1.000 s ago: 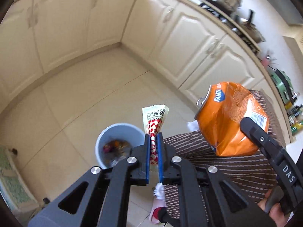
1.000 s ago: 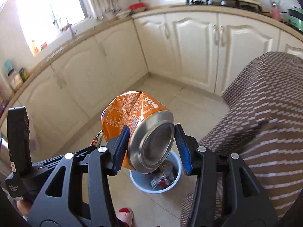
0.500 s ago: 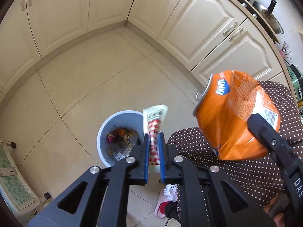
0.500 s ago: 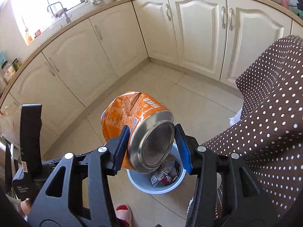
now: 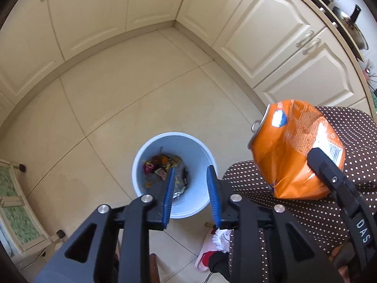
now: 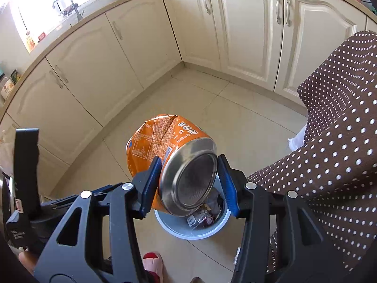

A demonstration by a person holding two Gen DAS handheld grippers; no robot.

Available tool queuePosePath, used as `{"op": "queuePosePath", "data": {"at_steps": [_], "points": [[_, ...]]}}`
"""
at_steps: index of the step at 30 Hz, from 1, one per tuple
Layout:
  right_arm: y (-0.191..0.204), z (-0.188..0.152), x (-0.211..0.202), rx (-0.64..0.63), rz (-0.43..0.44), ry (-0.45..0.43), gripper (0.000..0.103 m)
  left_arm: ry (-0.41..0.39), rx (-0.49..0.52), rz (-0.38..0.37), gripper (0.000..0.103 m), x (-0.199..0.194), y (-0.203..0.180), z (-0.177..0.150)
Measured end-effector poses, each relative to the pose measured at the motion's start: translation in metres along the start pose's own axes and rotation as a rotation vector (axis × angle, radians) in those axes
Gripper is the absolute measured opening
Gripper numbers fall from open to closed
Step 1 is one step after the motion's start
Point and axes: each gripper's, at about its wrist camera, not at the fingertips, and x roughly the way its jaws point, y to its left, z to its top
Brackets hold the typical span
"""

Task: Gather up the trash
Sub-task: 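Carry both items over the blue bin and open both grippers to drop them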

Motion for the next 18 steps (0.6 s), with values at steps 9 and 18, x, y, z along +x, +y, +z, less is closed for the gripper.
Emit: {"op": "queuePosePath", "data": {"at_steps": [9, 18], "points": [[0.016, -0.007, 0.023, -0.011, -0.005, 0.036, 0.049, -0.018, -0.025, 0.009, 0.027, -0.008, 0.011, 0.005], [0.02, -0.005, 0.03, -0.01, -0.018, 0.03, 0.056, -0.03, -0.022, -0.001, 0.029, -0.014, 0.009, 0.006]]}}
